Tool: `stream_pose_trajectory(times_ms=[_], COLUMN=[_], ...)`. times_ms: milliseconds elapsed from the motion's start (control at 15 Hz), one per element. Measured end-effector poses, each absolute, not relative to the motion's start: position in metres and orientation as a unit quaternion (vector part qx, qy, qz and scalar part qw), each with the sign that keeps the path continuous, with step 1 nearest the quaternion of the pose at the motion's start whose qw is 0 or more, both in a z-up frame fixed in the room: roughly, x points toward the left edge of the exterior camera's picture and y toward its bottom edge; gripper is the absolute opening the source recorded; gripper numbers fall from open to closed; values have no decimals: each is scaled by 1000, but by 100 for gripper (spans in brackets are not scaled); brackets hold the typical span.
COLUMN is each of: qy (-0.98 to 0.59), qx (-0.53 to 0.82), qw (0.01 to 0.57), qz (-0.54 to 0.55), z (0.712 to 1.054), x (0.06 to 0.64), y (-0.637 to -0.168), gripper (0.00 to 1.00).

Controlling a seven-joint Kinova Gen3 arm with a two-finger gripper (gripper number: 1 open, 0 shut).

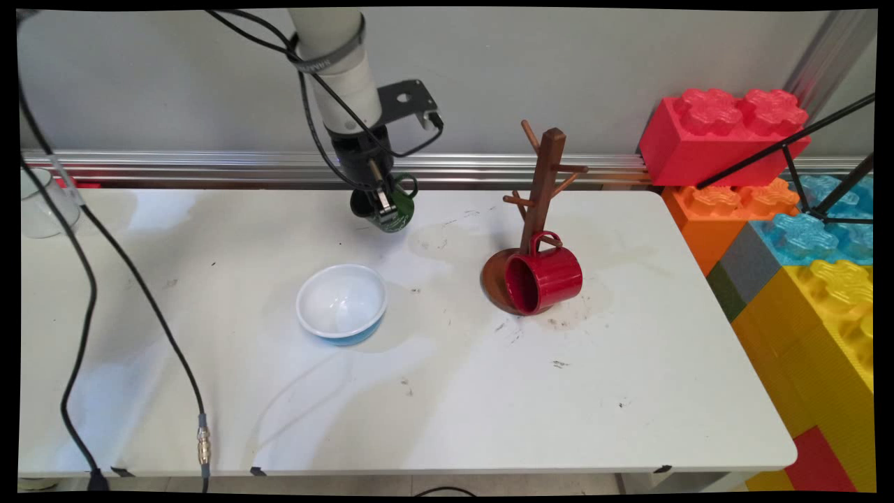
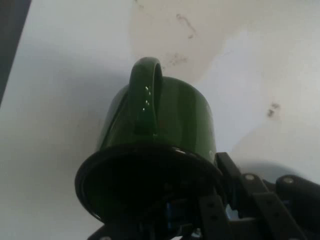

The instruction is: Place the picked object on the table

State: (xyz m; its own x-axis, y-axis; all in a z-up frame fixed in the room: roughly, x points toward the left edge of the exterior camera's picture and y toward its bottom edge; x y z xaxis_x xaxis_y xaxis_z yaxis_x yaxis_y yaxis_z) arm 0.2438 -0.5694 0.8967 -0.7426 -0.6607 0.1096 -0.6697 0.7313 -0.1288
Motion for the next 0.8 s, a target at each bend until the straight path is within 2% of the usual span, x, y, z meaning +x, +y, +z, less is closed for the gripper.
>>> stream_pose_trajectory(times_ms=[800], qy=[-927], qx=[372], qw=[-39], qz=[29], z=[863], x=[205], y=[-592], gripper=[0])
